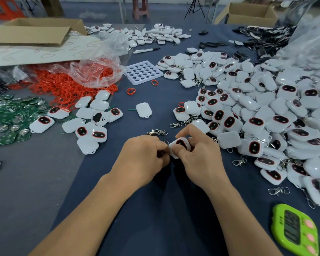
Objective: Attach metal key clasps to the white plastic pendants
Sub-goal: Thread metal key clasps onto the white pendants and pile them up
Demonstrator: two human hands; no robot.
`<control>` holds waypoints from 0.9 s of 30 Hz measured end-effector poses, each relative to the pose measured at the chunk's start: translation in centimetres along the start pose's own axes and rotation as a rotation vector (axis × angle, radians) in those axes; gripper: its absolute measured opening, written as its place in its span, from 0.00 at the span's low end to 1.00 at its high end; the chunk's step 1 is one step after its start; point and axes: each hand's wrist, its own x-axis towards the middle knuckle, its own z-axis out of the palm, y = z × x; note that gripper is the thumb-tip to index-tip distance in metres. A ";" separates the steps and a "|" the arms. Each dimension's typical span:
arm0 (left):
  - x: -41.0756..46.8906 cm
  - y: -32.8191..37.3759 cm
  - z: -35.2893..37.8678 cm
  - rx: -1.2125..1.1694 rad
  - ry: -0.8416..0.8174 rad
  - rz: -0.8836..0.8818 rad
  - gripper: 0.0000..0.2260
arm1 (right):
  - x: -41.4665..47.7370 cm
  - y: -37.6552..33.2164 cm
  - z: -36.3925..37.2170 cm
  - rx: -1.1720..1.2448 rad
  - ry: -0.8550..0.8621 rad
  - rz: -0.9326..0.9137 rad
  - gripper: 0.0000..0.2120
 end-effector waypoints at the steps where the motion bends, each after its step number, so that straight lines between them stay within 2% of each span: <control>1: 0.0 0.0 0.0 0.005 0.004 0.002 0.07 | 0.0 0.0 -0.1 0.003 -0.011 0.002 0.07; 5: -0.1 0.2 0.2 0.011 0.024 -0.008 0.05 | -0.3 -0.2 -0.5 0.094 -0.042 0.032 0.08; 14: -0.3 -0.2 0.3 -0.141 0.107 -0.110 0.03 | -0.6 -0.8 -0.8 0.183 -0.044 0.075 0.08; 19: 0.0 -0.6 0.1 -0.419 0.138 -0.145 0.11 | 0.0 -0.5 -1.0 0.388 -0.026 0.169 0.06; 23: 0.4 -0.8 -0.1 -0.698 0.083 -0.132 0.12 | 0.0 -0.9 -1.7 0.635 -0.069 0.253 0.04; 27: 0.6 -0.9 -0.2 -0.875 0.038 -0.136 0.06 | -0.2 -1.3 -2.2 0.770 -0.149 0.344 0.05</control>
